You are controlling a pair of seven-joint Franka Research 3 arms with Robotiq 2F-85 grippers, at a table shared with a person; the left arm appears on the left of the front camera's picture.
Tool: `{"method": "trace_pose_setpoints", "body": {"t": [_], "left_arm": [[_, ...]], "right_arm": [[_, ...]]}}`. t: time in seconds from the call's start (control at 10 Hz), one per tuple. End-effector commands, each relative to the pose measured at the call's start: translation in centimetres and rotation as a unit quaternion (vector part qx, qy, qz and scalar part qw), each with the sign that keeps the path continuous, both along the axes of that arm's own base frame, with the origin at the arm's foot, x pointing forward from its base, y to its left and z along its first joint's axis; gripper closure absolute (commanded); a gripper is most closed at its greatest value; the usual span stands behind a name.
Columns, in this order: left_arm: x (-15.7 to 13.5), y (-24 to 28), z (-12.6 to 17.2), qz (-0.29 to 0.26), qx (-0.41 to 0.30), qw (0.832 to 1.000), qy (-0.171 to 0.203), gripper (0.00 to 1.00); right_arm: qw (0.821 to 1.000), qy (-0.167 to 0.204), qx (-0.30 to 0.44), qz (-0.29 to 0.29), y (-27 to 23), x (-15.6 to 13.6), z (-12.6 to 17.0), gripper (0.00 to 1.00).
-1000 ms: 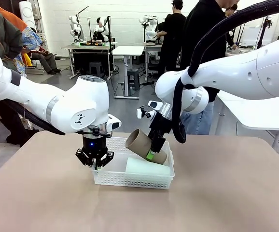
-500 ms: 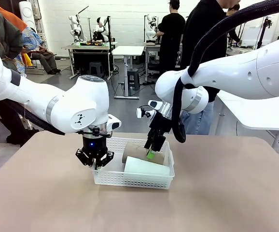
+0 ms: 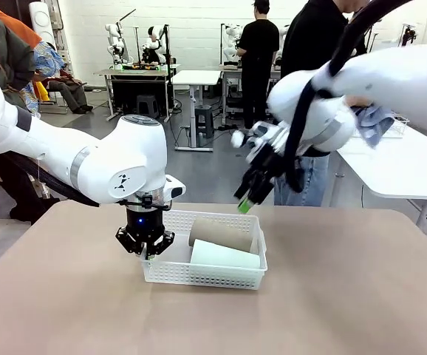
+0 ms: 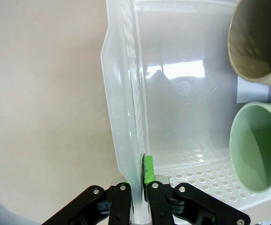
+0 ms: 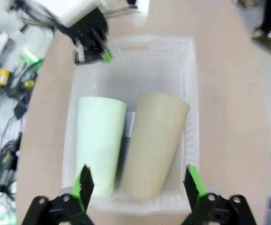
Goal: Clean and organize the cups into the basket.
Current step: Pick up the Reusable plastic cup from the right side of the table and stack it inside the Organizing basket in the center of the table.
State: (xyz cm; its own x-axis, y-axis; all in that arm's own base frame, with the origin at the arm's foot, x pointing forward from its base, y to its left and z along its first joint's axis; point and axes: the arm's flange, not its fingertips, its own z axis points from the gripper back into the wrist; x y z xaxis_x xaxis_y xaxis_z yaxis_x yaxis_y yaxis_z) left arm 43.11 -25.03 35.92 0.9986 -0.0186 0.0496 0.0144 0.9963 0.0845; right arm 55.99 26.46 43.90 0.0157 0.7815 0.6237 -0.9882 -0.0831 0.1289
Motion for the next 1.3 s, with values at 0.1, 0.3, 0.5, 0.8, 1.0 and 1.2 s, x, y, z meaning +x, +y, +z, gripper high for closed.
{"method": "trace_pose_setpoints", "body": {"t": [0.1, 0.3, 0.5, 0.8, 1.0, 1.2], "left_arm": [[-0.1, 0.0, 0.1, -0.006, 0.007, 1.000, -0.005, 1.00], [-0.1, 0.0, 0.1, -0.006, 0.007, 1.000, -0.005, 1.00], [-0.1, 0.0, 0.1, -0.006, 0.007, 1.000, -0.005, 1.00], [-0.1, 0.0, 0.1, -0.006, 0.007, 1.000, -0.005, 1.00], [-0.1, 0.0, 0.1, -0.006, 0.007, 1.000, -0.005, 1.00], [-0.1, 0.0, 0.1, -0.006, 0.007, 1.000, -0.005, 1.00]], "right_arm": [[0.989, -0.049, 0.142, -0.013, -12.3, -7.7, 5.6, 0.00], [0.972, -0.059, 0.223, -0.042, -20.3, -9.6, 5.3, 0.00], [0.957, -0.063, 0.280, -0.034, -26.9, -11.3, 3.3, 0.00], [0.935, -0.105, 0.330, -0.074, -35.3, -14.1, -0.9, 0.00], [0.928, -0.099, 0.344, -0.106, -38.5, -14.9, -4.3, 0.00], [0.926, -0.066, 0.349, -0.129, -40.0, -13.9, -8.0, 0.00]]}}
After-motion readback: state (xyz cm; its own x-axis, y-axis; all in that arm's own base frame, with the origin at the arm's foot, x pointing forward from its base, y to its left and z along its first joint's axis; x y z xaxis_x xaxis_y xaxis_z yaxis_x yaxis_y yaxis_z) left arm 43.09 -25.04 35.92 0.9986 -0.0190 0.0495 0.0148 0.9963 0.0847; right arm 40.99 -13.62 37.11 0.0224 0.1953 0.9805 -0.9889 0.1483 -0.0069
